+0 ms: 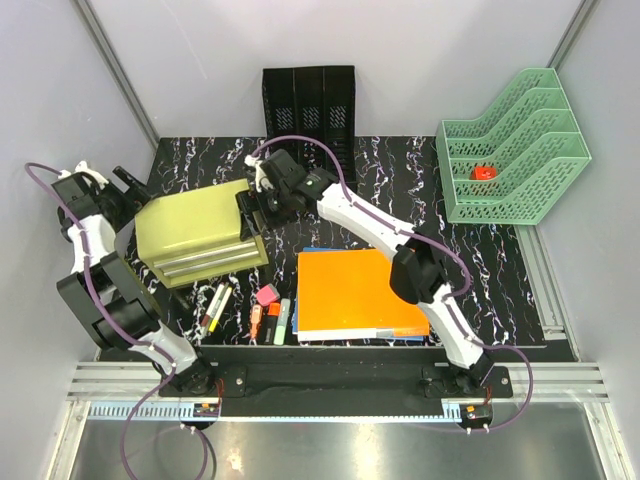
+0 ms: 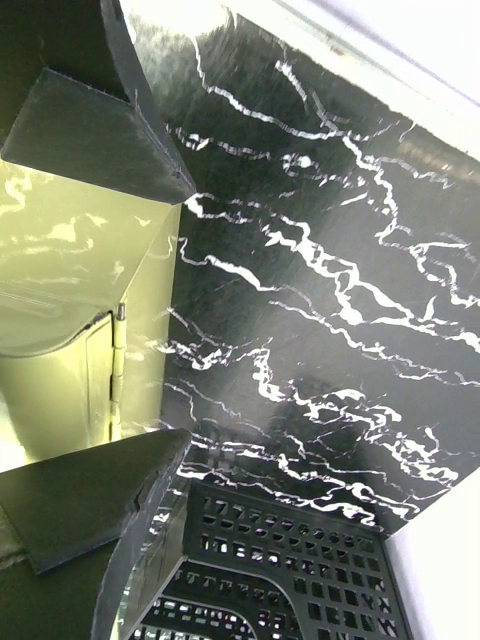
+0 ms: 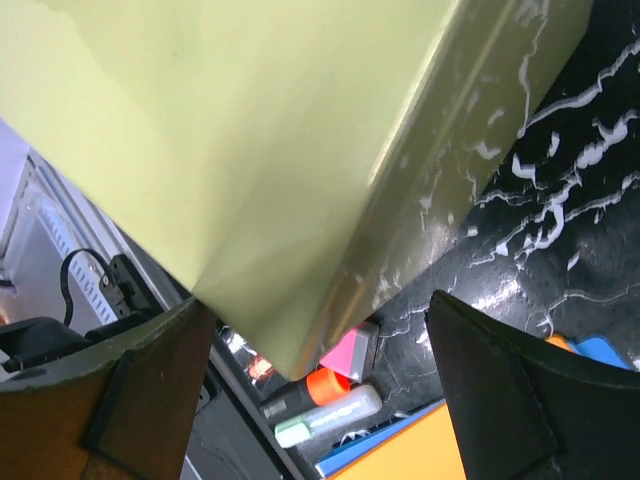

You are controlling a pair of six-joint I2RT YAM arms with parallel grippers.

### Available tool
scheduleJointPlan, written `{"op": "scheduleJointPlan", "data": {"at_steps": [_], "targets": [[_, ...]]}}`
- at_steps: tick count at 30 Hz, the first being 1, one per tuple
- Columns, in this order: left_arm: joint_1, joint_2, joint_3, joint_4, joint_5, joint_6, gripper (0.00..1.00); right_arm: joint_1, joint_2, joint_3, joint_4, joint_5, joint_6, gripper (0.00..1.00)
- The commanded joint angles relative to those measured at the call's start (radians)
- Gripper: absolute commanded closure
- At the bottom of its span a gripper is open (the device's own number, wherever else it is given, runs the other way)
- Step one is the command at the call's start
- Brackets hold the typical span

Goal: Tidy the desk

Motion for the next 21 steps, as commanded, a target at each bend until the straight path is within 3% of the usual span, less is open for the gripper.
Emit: {"op": "scheduleJointPlan", "data": {"at_steps": [1, 6, 21], "targets": [[0.013, -0.053, -0.033, -0.065, 0.058, 0.084, 0.01, -0.031, 0.173, 0.254, 0.014, 0.051, -0.007, 0.08], [0.012, -0.06, -0.045, -0.08, 0.124, 0.122, 0.01, -0.037, 0.294, 0.466, -0.018, -0.008, 0.025, 0.08], [0.013, -0.147, -0.109, -0.169, 0.142, 0.25, 0.02, -0.139, 0.403, 0.5, 0.311, -0.193, 0.345, 0.06]]}}
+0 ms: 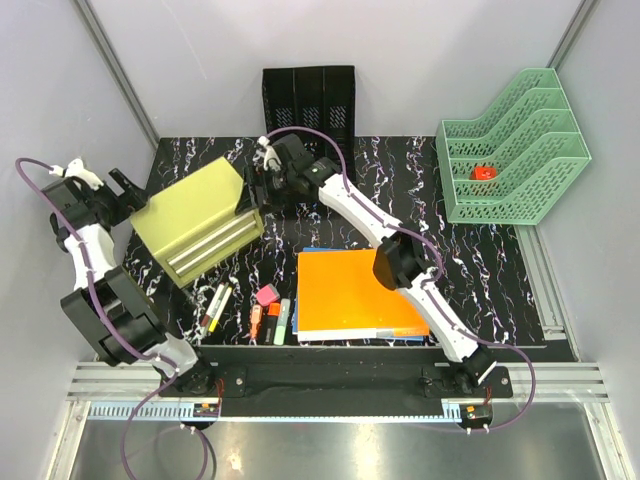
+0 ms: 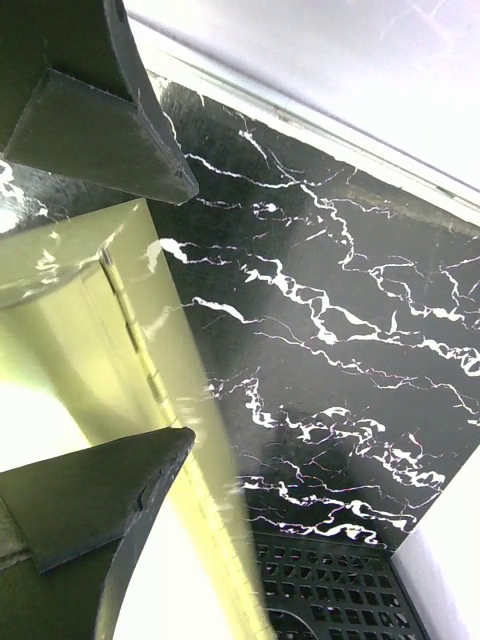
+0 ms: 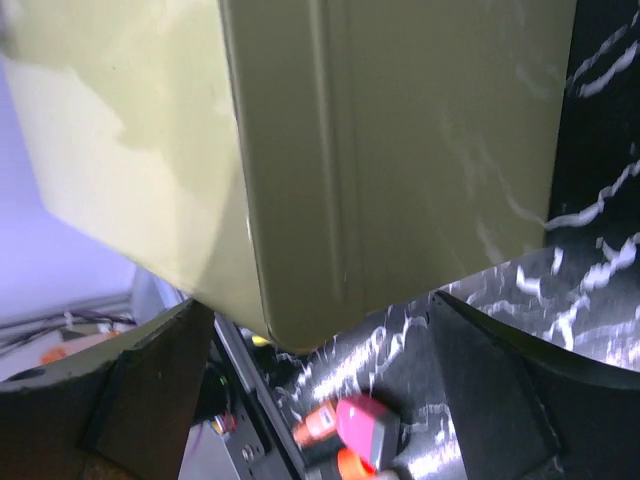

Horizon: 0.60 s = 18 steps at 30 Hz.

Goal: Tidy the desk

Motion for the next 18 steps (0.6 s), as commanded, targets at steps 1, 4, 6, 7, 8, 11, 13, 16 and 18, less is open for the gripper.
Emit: {"op": "scheduleJointPlan", "data": {"at_steps": [1, 4, 6, 7, 8, 11, 13, 16, 18], "targets": [[-0.018, -0.062, -0.053, -0.228, 0.128, 0.096, 0.02, -0.032, 0.08, 0.051, 0.341, 0.028, 0.2, 0.06], [-0.018, -0.079, -0.056, -0.239, 0.128, 0.102, 0.02, -0.032, 0.091, 0.049, 0.384, 0.006, 0.25, 0.06], [-0.017, -0.087, -0.058, -0.242, 0.131, 0.1, 0.02, -0.034, 0.094, 0.049, 0.41, -0.004, 0.28, 0.06], [-0.018, -0.09, -0.058, -0.245, 0.131, 0.097, 0.02, -0.035, 0.095, 0.051, 0.418, -0.007, 0.302, 0.06], [-0.018, -0.093, -0.058, -0.248, 0.135, 0.097, 0.02, -0.038, 0.095, 0.051, 0.429, -0.014, 0.316, 0.06], [-0.018, -0.105, -0.058, -0.261, 0.158, 0.091, 0.04, -0.052, 0.104, 0.046, 0.467, -0.041, 0.379, 0.06], [-0.02, -0.122, -0.061, -0.265, 0.169, 0.09, 0.04, -0.058, 0.103, 0.04, 0.496, -0.056, 0.418, 0.07], [-0.026, -0.145, -0.067, -0.276, 0.189, 0.093, 0.04, -0.057, 0.085, 0.005, 0.539, -0.081, 0.456, 0.08], [-0.029, -0.153, -0.073, -0.282, 0.206, 0.099, 0.04, -0.055, 0.068, -0.06, 0.597, -0.109, 0.482, 0.09]]}}
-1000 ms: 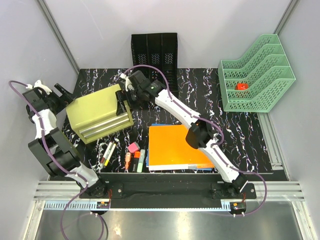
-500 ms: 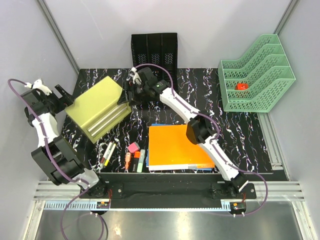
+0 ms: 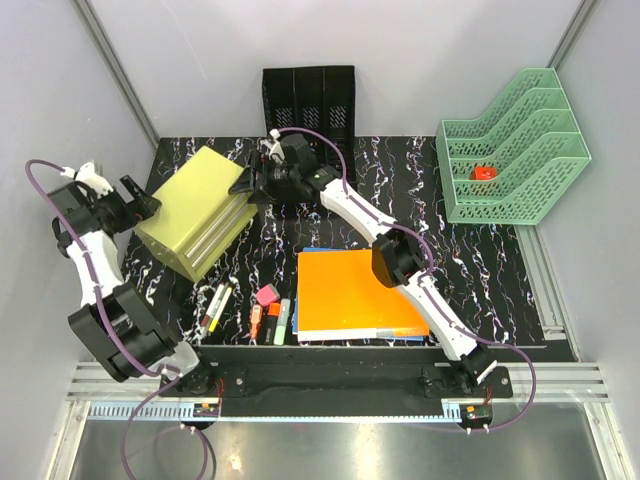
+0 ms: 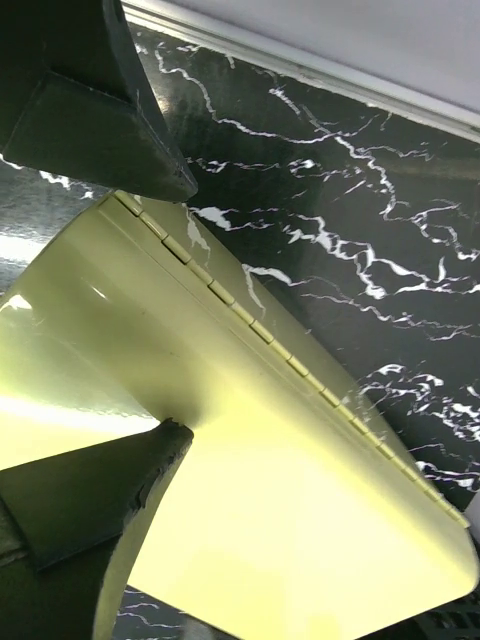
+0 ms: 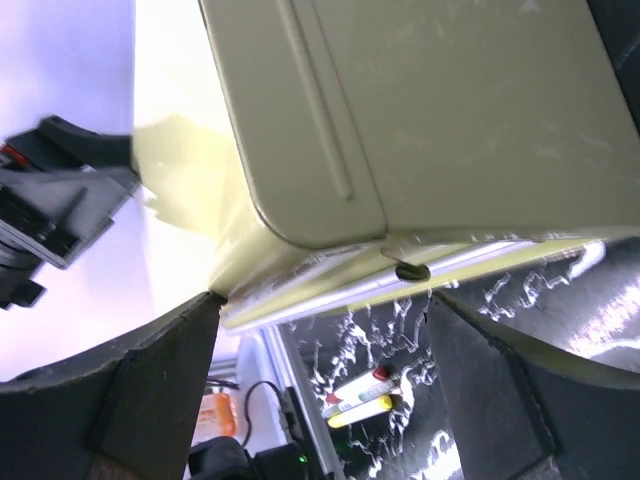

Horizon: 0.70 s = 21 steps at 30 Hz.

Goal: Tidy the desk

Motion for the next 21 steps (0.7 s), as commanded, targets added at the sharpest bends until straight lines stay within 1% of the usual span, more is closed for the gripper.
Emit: {"op": "scheduleJointPlan", "data": {"at_steps": [1, 2, 4, 5, 7, 8, 10, 11, 13, 14, 17, 21], "targets": [[-0.026, -0.055, -0.039, -0.165, 0.132, 0.003, 0.05, -0.002, -0.074, -0.082, 0.201, -0.038, 0.126, 0.09], [-0.029, -0.06, -0.042, -0.166, 0.15, 0.004, 0.05, 0.002, -0.091, -0.151, 0.247, -0.047, 0.132, 0.1], [-0.044, -0.071, -0.051, -0.171, 0.16, 0.004, 0.06, 0.018, -0.143, -0.225, 0.29, -0.047, 0.143, 0.1], [-0.052, -0.077, -0.054, -0.175, 0.17, 0.007, 0.06, 0.022, -0.157, -0.287, 0.324, -0.049, 0.146, 0.1], [-0.067, -0.092, -0.053, -0.197, 0.183, 0.021, 0.06, 0.038, -0.198, -0.351, 0.376, -0.052, 0.162, 0.1], [-0.07, -0.098, -0.051, -0.204, 0.189, 0.027, 0.06, 0.041, -0.217, -0.434, 0.446, -0.052, 0.174, 0.1], [-0.078, -0.118, -0.042, -0.23, 0.197, 0.049, 0.06, 0.044, -0.269, -0.53, 0.54, -0.049, 0.236, 0.1], [-0.08, -0.121, -0.039, -0.241, 0.206, 0.058, 0.06, 0.045, -0.284, -0.614, 0.641, -0.052, 0.261, 0.11], [-0.092, -0.129, -0.024, -0.272, 0.21, 0.076, 0.06, 0.045, -0.315, -0.683, 0.732, -0.049, 0.338, 0.13], [-0.096, -0.13, -0.02, -0.28, 0.209, 0.076, 0.07, 0.044, -0.321, -0.734, 0.816, -0.047, 0.362, 0.14], [-0.11, -0.134, -0.007, -0.284, 0.189, 0.076, 0.07, 0.045, -0.332, -0.802, 0.951, -0.044, 0.451, 0.18], [-0.109, -0.109, 0.056, -0.286, 0.106, 0.076, 0.07, 0.044, -0.353, -0.834, 1.008, -0.061, 0.499, 0.21]]}}
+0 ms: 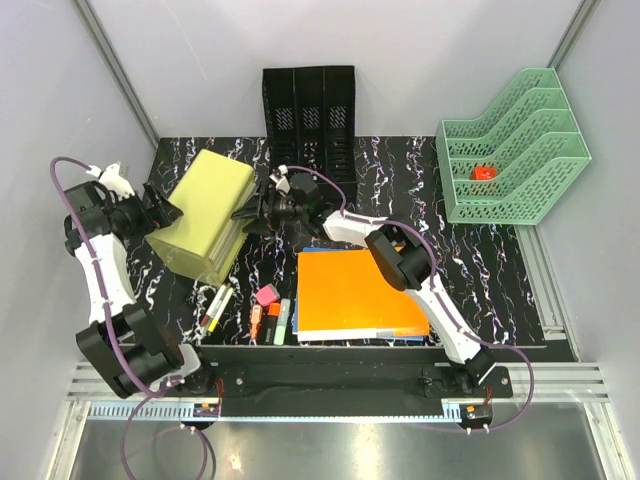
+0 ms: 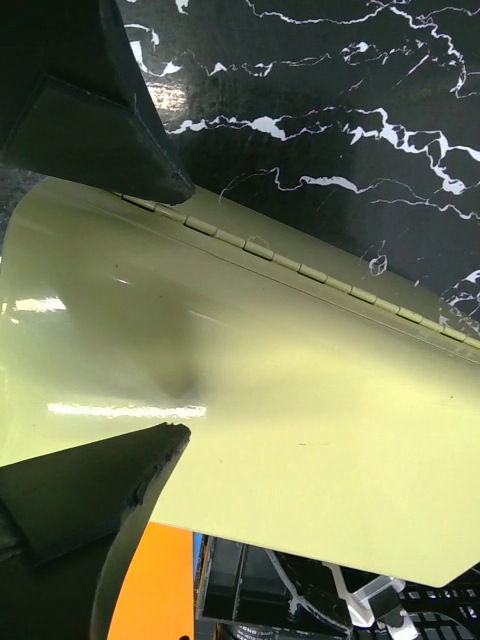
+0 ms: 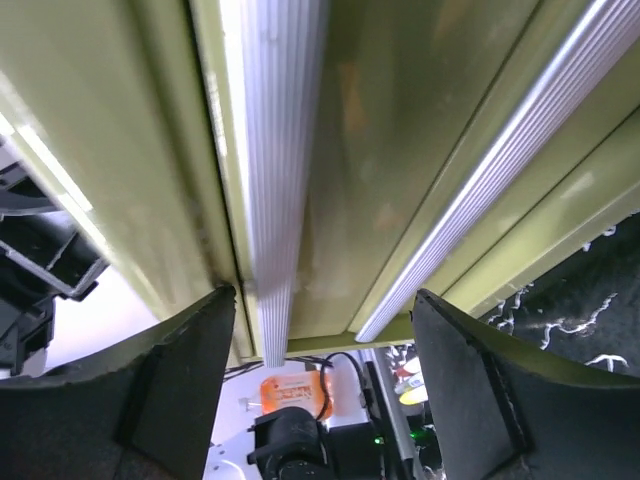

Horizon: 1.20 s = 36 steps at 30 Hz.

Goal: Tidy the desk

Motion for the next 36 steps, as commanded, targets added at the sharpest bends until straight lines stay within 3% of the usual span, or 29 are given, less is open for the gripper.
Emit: {"op": "scheduleJointPlan", "data": {"at_steps": [1, 7, 14, 18, 22, 36], "targets": [[-0.026, 0.009, 0.078, -0.08, 0.031, -0.017, 0.07, -0.003, -0.129, -0.037, 0.221, -0.016, 0.1, 0.22], [-0.027, 0.025, 0.155, -0.074, -0.015, -0.033, 0.07, -0.005, -0.232, -0.181, 0.273, 0.001, 0.1, 0.22], [-0.032, -0.086, 0.132, -0.075, 0.069, -0.02, 0.05, -0.005, -0.122, -0.149, 0.482, 0.004, 0.264, 0.28], [-0.09, -0.137, 0.097, -0.075, 0.089, 0.034, 0.05, -0.007, -0.079, -0.152, 0.536, 0.019, 0.302, 0.29], [-0.138, -0.107, 0.105, -0.072, 0.045, 0.034, 0.05, -0.007, -0.067, -0.171, 0.56, 0.024, 0.304, 0.29], [-0.136, 0.018, 0.121, 0.094, -0.152, -0.04, 0.07, -0.01, 0.042, -0.097, 0.594, 0.062, 0.33, 0.29]]}}
